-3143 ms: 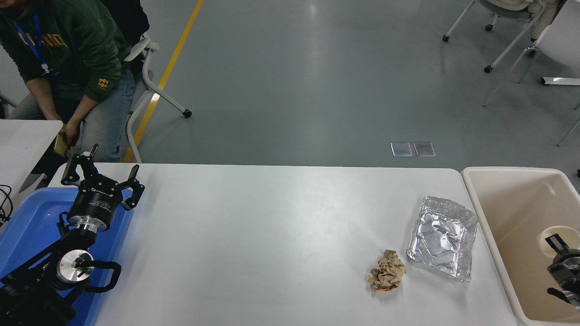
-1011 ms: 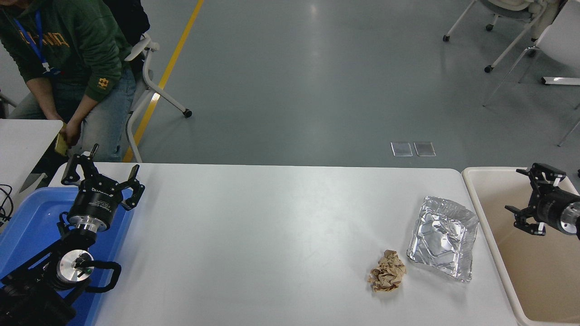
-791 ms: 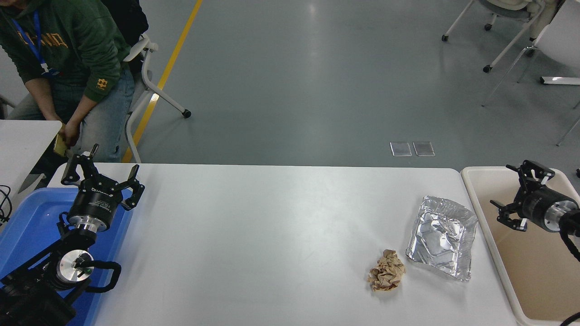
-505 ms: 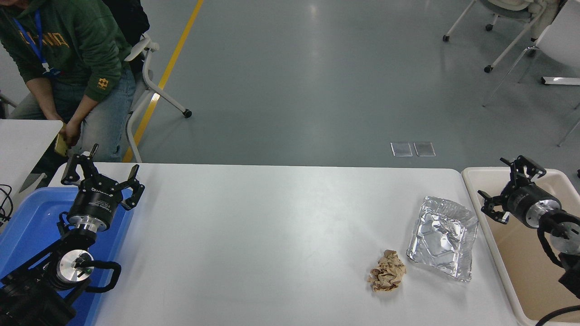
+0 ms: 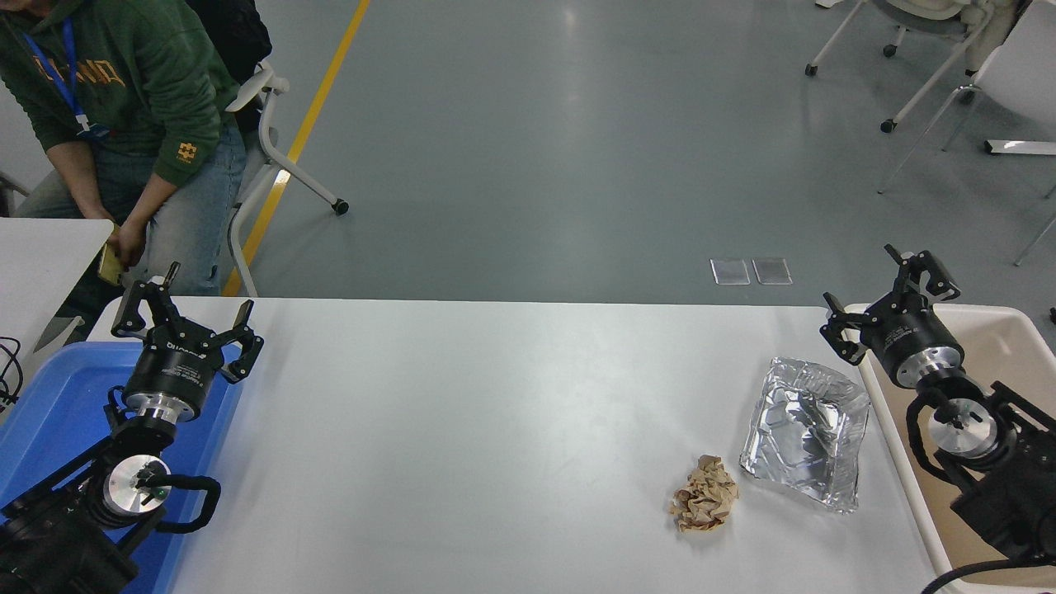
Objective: Clean the table surface
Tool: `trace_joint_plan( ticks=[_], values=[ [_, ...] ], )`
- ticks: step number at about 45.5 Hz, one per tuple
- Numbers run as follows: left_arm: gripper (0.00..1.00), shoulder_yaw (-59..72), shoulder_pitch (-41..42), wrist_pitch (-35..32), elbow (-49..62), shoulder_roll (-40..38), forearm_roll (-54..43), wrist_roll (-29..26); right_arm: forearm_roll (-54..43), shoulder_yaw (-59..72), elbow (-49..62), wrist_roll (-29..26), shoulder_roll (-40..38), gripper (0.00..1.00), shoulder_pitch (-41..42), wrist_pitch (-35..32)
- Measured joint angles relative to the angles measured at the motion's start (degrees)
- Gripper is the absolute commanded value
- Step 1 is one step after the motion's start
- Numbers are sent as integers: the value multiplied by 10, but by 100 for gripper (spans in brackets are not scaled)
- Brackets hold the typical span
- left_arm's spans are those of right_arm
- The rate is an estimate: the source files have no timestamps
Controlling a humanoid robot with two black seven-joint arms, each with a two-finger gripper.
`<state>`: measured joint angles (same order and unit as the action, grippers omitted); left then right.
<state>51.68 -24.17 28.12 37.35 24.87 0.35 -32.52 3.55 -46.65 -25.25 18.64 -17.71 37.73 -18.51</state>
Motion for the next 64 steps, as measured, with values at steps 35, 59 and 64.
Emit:
trace_joint_plan(
  ticks=[35,59,64],
  values=[
    [99,0,0,0,0,0,0,0,-4,50,13,12,4,99,1,4],
    [99,0,0,0,0,0,0,0,-12,93,-46,35,-21,98,-26,40],
    [99,0,0,0,0,0,0,0,-12,91,-72,37,-39,99,-36,49]
  ],
)
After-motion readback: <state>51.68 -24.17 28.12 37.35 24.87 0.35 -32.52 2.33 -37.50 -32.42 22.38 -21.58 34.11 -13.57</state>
